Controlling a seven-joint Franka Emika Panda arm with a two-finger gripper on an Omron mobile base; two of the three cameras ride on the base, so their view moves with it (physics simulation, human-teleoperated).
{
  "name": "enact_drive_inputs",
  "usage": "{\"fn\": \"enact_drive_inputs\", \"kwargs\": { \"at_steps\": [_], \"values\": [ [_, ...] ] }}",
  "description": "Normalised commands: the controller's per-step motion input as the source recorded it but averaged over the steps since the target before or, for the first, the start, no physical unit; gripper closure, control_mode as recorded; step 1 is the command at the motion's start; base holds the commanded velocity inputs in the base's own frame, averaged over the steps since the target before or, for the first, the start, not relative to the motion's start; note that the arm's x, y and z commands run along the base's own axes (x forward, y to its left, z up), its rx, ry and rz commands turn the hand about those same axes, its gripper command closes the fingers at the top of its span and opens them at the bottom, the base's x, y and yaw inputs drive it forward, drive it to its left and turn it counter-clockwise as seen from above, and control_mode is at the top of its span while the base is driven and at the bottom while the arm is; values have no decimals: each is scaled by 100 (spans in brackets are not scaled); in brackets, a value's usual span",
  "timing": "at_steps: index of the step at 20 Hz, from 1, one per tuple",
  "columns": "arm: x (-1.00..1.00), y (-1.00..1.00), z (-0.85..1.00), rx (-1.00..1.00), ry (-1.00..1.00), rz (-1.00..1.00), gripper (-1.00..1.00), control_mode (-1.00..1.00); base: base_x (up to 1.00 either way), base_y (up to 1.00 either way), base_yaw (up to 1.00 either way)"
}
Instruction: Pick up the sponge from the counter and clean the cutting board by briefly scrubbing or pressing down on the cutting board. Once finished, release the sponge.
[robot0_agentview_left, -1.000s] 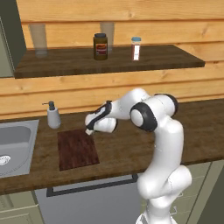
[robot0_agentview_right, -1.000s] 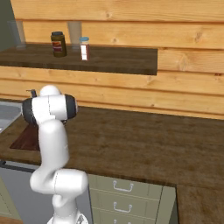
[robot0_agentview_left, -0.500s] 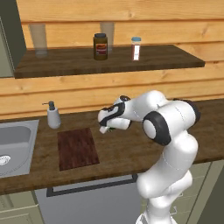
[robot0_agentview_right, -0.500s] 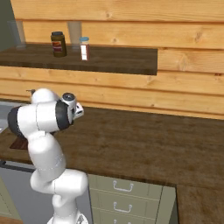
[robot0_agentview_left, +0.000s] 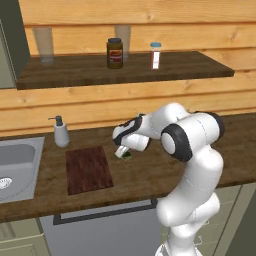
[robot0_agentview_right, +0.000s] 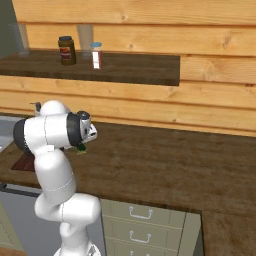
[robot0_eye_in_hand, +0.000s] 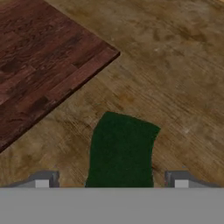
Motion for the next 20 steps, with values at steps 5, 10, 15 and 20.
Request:
{"fn": "enact_drive_inputs", "kwargs": {
  "at_steps": [5,10,15,20],
  "values": [
    [-62,0,78,0,-4,0,-100,-100,0,0,0],
    [-100,-1,87,2,-7,0,-100,-100,0,0,0],
    [-99,-9,96,10,-1,-4,-100,-100,0,0,0],
    [-99,-18,98,6,5,-15,-100,-100,0,0,0]
  ]
}}
